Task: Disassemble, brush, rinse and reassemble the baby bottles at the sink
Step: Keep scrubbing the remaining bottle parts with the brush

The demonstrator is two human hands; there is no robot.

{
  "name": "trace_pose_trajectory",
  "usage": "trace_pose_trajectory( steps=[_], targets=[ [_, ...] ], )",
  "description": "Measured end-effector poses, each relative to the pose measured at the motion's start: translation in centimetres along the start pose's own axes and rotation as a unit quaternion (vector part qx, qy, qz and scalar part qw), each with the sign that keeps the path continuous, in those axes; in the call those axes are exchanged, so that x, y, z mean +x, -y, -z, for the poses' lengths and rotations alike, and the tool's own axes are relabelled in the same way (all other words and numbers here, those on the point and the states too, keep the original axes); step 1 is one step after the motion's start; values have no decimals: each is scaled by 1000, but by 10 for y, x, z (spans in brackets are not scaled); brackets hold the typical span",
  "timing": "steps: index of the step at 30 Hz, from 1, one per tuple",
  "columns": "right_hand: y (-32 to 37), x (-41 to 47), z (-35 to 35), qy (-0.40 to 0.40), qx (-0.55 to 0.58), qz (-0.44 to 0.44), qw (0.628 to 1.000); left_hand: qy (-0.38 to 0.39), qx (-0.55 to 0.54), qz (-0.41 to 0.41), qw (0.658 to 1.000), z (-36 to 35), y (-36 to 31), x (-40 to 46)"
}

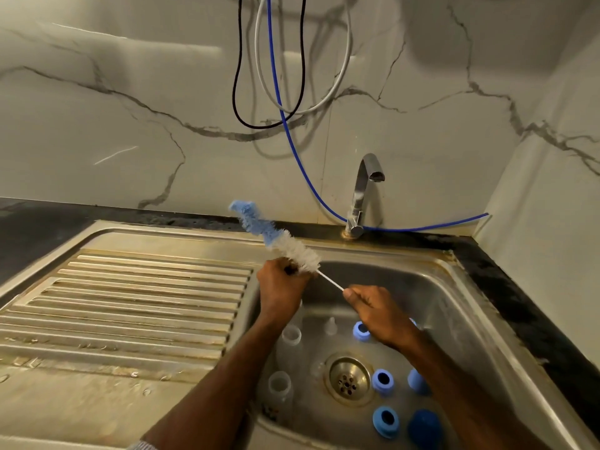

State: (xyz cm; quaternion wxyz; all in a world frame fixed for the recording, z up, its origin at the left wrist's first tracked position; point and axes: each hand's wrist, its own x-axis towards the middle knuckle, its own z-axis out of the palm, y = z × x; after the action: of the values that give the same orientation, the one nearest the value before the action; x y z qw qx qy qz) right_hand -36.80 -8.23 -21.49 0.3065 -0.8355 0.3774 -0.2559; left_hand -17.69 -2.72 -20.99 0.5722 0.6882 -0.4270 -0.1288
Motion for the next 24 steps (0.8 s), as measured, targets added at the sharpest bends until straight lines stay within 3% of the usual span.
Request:
trace_pose_trajectory(
  steps=[3, 12, 17, 19, 24],
  targets=[
    [-15, -1, 18, -2, -27, -16, 1000, -2, -3, 22, 1000, 15, 8, 13],
    [5, 0, -3, -17, -19, 47, 999, 49, 17, -68, 996, -5, -6, -7],
    [-25, 0, 27, -33, -21, -6, 999, 32, -99, 37, 994, 15, 0, 5],
    [-29, -3, 29, -21, -7, -15, 1000, 39, -99, 46, 993, 21, 7, 11],
    [-4, 1, 2, -8, -8, 25, 1000, 109, -55, -26, 992, 4, -3, -5]
  ],
)
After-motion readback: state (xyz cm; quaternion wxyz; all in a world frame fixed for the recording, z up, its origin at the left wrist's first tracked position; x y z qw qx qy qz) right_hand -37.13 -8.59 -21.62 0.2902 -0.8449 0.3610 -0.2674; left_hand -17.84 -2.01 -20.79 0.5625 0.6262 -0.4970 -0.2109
